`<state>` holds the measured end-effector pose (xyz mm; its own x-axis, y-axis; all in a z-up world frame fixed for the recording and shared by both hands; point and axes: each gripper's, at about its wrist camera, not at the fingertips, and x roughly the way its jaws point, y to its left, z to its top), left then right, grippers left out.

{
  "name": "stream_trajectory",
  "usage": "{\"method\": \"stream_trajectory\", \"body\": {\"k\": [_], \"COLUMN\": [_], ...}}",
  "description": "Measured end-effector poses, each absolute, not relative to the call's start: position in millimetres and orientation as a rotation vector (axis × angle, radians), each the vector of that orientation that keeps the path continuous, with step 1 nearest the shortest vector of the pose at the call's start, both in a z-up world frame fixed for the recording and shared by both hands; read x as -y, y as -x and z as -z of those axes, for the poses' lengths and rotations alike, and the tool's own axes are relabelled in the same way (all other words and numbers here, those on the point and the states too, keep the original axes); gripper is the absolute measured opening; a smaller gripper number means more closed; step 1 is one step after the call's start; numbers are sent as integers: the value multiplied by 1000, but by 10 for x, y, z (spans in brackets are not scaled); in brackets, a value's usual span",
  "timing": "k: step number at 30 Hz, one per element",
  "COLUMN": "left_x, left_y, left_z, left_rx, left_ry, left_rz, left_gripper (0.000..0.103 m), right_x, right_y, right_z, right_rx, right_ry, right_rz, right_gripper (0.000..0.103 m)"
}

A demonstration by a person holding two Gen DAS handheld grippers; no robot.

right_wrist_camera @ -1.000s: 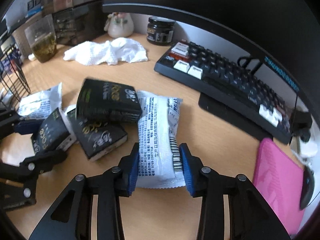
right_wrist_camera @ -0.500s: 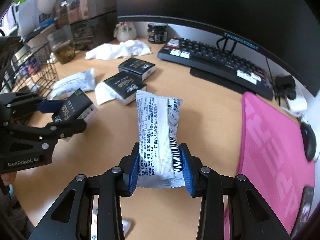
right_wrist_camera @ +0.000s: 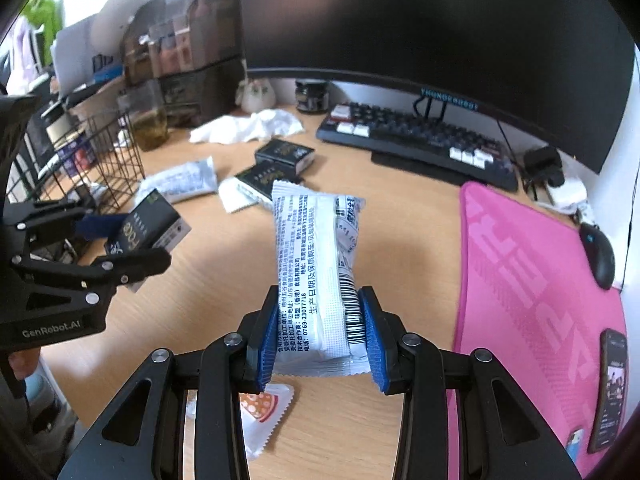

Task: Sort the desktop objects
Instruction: 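Lift both held items and carry them over the wire basket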

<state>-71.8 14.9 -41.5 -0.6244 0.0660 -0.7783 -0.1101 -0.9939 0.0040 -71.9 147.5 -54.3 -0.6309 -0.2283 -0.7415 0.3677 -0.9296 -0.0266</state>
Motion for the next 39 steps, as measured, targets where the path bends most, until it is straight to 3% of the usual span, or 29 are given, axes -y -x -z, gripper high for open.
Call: {"method": "stream_trajectory", "body": {"k": [8,17,24,34,39], "left_x": [35,679,1440,2111,2173], "left_y": [468,111,-235,-545,-590], "left_z": [-73,-393,-397,-214,-151], "left_rx": [-114,-37,109,347,334], "left_ry": [1115,1081,1192,1324,1361], "left_rz": [-2869,-3046,-3200,-3240,-3256], "left_gripper": [52,52,52,52,52], "right_x": [-1188,-428,539,1501,1632], "right_y": [639,514,335,147,182], "right_z": [270,-90,-238,18,93], "right_rx": [-266,-305,-387,-430,-422], "right_ry": [-1032,-888,-799,-813,-824], "right_rz": [2546,2436,2250,2061,2043], "right_gripper": [38,38,38,38,38]}}
